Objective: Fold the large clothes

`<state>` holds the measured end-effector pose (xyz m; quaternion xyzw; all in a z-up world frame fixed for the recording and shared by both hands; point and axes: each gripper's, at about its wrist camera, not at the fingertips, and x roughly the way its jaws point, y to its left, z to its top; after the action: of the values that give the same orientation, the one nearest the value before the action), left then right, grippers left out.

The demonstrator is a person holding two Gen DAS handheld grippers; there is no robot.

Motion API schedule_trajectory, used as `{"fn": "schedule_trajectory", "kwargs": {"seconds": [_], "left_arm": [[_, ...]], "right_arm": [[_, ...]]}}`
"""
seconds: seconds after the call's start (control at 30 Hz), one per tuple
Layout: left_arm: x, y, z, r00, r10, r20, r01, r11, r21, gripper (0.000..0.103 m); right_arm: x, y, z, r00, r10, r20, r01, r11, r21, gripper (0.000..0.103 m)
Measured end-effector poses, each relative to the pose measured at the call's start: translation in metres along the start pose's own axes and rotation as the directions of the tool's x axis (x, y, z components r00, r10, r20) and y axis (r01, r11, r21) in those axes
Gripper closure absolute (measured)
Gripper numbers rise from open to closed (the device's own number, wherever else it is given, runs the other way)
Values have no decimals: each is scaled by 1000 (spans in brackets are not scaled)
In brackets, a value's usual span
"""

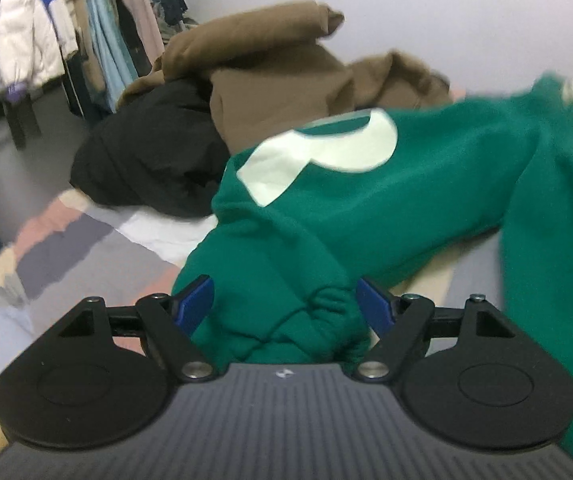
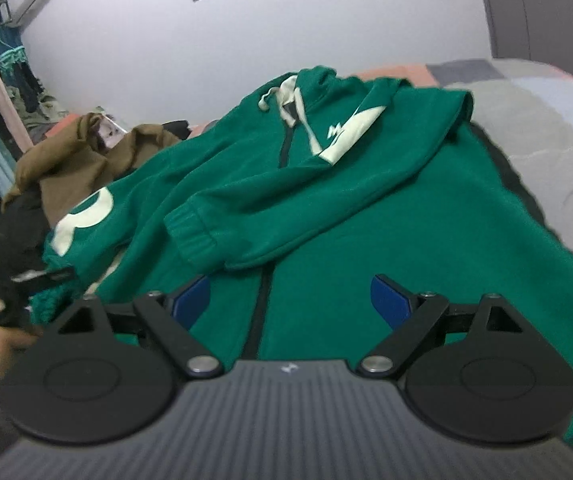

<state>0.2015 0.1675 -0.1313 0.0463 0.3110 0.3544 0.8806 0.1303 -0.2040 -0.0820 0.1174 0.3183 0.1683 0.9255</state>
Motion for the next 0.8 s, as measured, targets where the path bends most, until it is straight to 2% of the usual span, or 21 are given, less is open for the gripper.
{"fn": "schedule_trajectory", "kwargs": {"seconds": [0.07, 0.13, 0.17, 0.2, 0.27, 0.37, 0.47, 0.57, 0.67, 0.73, 0.8], "left_arm": [[9, -1, -1, 1000, 13, -15, -13, 1000, 17, 25], [10, 0, 1, 1000, 7, -29, -7, 1000, 23, 45], [9, -1, 4, 1000, 9, -27, -8, 999, 33, 64], [5, -1, 9, 999, 27, -18, -26, 999, 44, 74], [-7, 3, 19, 1000, 21, 10, -21, 999, 24, 78], [-34, 12, 43, 998, -22, 65, 23, 1000, -13, 81], [-68, 19, 73, 986, -75, 148, 78, 997, -19, 81], [-103, 15, 110, 963, -150, 223, 153, 988, 1, 81], [-142, -6, 142, 929, -219, 300, 210, 976, 62, 82], [-170, -29, 162, 896, -292, 334, 272, 956, 107, 82], [-200, -58, 177, 856, -366, 364, 329, 930, 162, 82]], "right_arm": [[2, 0, 0, 1000, -3, -1, 3, 1000, -12, 15], [5, 0, -1, 1000, -16, 4, 16, 999, -29, 15], [6, -1, -1, 1000, -24, 8, 24, 999, -29, 15], [7, -3, -1, 1000, -28, 12, 28, 999, -25, 15], [9, -9, 1, 999, -33, 12, 33, 999, -8, 15], [10, -19, 4, 1000, -22, 19, 22, 999, 26, 15], [12, -27, 5, 1000, -9, 23, 7, 998, 61, 15], [14, -32, 7, 1000, 4, 23, -6, 996, 88, 15], [15, -37, 8, 1000, 20, 24, -22, 994, 106, 15], [14, -41, 9, 999, 21, 31, -25, 993, 120, 15], [14, -46, 10, 999, 17, 37, -21, 991, 132, 15]]}}
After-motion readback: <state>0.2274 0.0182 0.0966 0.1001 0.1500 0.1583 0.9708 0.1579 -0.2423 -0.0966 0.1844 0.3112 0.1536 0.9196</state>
